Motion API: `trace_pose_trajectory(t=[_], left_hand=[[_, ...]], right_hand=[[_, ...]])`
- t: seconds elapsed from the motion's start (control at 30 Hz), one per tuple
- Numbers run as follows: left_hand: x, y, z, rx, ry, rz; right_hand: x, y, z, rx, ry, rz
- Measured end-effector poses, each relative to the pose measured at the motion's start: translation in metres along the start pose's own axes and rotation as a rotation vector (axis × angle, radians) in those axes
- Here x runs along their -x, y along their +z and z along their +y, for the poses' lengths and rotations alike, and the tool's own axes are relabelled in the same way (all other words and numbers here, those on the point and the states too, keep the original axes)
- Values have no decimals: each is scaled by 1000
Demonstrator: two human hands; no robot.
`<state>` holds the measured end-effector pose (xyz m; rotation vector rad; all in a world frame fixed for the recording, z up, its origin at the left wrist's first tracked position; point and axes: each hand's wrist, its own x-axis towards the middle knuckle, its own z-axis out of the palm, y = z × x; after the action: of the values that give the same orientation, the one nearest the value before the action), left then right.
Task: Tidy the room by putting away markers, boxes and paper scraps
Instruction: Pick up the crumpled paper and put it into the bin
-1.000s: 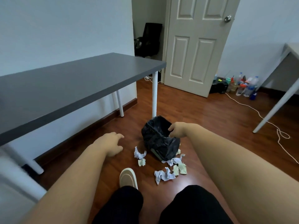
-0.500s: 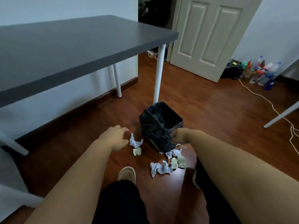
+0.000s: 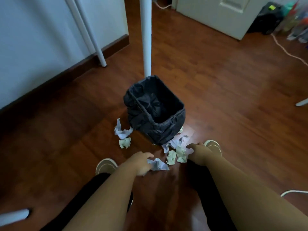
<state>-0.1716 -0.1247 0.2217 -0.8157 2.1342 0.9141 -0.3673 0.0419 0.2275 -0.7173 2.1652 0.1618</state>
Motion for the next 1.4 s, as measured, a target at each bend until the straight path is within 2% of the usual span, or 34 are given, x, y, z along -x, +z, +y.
trace_pose_trajectory(t=[0.07,0.17,0.37,0.53,0.63,0.73,0.8,0.93,1.03,1.17,1.3,1.4], left_hand=[[-22,16,5,131,-47,-30],[-50,37,5,191,-70,-62],[-92,76,8,128,-30,-50],[-123,106,11,19,-88,-163],[-139,111,17,88,-115,-113],[-129,124,3,55,-109,-165],[-124,130,-11,173,-143,-98],[-115,124,-14,583,-199,80],[-87,109,-15,757,-190,334],[-39,75,4,824,-180,624],[18,24,34,851,-10,873],[61,-21,51,816,149,1022]], right_hand=[[-21,13,7,-33,-20,-6],[-47,33,15,-77,-24,-38],[-90,60,28,-155,7,-59],[-116,77,30,-180,19,-84],[-129,88,27,-132,-2,-80],[-137,96,23,-123,-13,-105],[-138,101,21,-152,-1,-111],[-125,96,24,-197,14,-91],[-102,85,30,-211,28,-64],[-68,56,35,-384,64,126],[-24,7,25,-732,43,360],[13,-30,11,-978,8,462]])
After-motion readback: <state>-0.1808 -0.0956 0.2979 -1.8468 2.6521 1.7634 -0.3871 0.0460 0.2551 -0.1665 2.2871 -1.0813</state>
